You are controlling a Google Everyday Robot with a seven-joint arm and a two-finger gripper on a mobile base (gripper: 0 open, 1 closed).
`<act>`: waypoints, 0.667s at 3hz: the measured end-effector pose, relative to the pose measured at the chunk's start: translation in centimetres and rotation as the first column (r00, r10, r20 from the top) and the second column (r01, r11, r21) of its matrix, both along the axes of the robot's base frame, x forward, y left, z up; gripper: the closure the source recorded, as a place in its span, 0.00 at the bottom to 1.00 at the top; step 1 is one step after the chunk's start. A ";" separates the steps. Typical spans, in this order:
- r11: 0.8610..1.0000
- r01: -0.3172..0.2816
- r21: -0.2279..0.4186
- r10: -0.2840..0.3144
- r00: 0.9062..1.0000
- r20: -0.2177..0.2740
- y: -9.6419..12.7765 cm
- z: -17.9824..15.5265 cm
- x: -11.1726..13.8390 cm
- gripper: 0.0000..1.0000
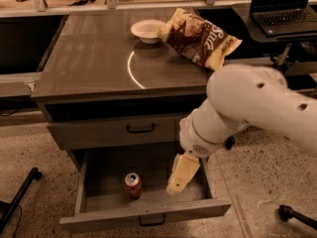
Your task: Pick coke can from middle drawer and place on counter
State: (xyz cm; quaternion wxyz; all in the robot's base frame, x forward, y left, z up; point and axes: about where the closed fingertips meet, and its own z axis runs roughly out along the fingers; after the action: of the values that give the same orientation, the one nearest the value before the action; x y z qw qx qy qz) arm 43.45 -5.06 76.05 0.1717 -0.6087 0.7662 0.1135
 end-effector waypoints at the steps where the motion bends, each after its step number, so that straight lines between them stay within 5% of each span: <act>1: 1.000 0.000 0.016 0.000 1.000 -0.016 1.9 -3.7 -0.5 0.00; 2: 0.997 0.019 0.080 -0.017 0.999 -0.031 4.2 -7.9 -0.5 0.00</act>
Offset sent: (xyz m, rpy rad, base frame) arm -0.0079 0.0653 -0.1273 0.1499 0.0715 -0.0364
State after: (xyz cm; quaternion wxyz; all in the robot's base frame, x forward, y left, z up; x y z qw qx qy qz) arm 42.97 -0.84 68.16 0.1856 -0.5926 0.7690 0.1519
